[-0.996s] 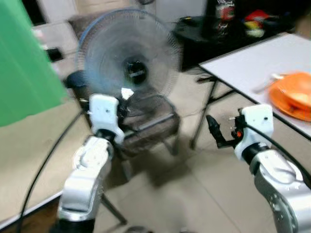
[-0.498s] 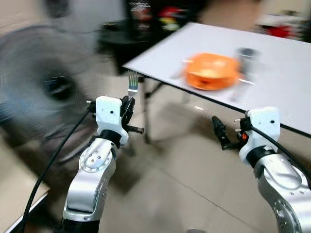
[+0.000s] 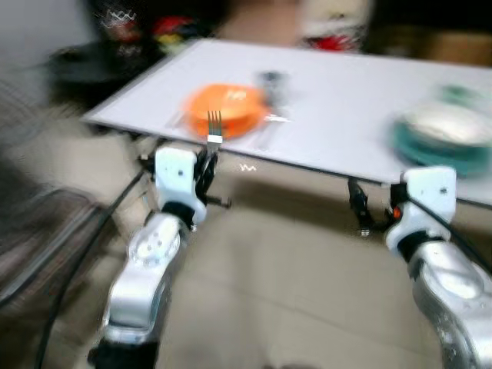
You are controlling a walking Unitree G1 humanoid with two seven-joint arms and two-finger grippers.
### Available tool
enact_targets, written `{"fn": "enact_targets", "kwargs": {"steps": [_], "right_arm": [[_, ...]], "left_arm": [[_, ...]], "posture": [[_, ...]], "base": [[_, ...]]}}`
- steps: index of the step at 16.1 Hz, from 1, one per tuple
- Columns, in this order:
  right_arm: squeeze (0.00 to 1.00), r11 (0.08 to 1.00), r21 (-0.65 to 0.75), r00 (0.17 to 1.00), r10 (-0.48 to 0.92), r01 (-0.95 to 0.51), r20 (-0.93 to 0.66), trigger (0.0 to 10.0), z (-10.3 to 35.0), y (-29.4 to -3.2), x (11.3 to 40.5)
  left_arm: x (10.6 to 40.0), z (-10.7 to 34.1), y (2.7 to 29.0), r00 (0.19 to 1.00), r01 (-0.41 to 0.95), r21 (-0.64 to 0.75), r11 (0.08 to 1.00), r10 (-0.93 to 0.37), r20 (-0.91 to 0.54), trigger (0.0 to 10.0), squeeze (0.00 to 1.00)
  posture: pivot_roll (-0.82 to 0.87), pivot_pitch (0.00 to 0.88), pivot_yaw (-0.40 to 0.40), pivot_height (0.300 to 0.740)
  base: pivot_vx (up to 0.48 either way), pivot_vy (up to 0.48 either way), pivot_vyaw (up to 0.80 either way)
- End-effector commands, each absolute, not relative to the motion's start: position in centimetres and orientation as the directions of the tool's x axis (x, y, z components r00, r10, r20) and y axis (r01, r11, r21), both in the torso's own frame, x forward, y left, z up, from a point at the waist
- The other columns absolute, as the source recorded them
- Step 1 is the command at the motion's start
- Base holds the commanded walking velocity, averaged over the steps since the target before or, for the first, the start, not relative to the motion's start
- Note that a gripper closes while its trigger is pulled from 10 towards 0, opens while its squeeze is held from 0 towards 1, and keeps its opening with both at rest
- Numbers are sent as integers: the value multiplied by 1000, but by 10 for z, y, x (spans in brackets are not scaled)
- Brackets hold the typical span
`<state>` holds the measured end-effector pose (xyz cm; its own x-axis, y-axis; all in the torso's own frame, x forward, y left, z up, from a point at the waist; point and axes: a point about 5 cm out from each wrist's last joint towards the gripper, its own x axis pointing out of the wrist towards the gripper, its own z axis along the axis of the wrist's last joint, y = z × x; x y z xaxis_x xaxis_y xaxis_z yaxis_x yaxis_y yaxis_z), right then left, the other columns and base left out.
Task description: Setting the table
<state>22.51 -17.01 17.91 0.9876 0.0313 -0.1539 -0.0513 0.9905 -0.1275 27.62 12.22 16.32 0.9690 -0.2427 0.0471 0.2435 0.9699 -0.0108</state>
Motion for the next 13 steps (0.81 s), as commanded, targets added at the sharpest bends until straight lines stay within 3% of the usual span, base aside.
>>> {"fn": "enact_targets", "kwargs": {"steps": [1, 4, 9, 13], "right_arm": [[0, 990, -136, 987, 13, -35, -163, 10000, 179, -174, 223], [0, 991, -135, 986, 0, -22, -166, 10000, 179, -174, 220], [0, 990, -142, 986, -18, -6, -168, 10000, 180, -180, 217], [0, 990, -135, 988, 17, -38, -155, 10000, 183, -176, 224]], "left_arm": [[276, 163, 122, 967, 250, -18, 968, -249, 46, 10000, 0], [276, 160, 121, 967, 254, -21, 967, -253, 29, 10000, 0], [272, 161, 124, 967, 255, -6, 967, -254, 26, 10000, 0], [265, 162, 120, 952, 303, -32, 952, -302, 48, 10000, 0]], "posture": [[-175, 0, 86, 740], [-187, 0, 96, 740], [-156, 0, 86, 740], [-145, 0, 65, 740]], "base": [[0, 480, -800], [0, 480, -800], [0, 0, -780], [66, 0, 0]]}}
